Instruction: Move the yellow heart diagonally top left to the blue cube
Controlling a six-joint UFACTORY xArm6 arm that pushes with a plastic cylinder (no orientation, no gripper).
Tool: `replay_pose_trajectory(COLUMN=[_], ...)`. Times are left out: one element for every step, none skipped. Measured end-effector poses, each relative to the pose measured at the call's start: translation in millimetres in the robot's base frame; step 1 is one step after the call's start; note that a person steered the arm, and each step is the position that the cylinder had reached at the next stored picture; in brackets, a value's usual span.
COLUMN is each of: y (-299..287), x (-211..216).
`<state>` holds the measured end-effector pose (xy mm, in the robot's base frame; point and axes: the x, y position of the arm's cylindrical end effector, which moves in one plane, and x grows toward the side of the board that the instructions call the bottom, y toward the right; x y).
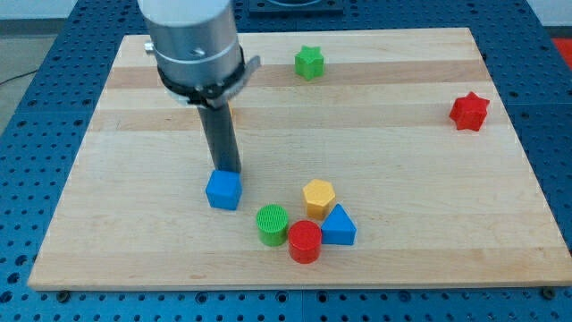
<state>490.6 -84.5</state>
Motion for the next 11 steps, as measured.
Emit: replay_pose_trajectory(y=[-3, -76, -95, -65, -8, 34, 19, -38, -80, -69, -61], x=[14, -20, 22, 41, 42, 42, 42, 42, 31, -27, -98])
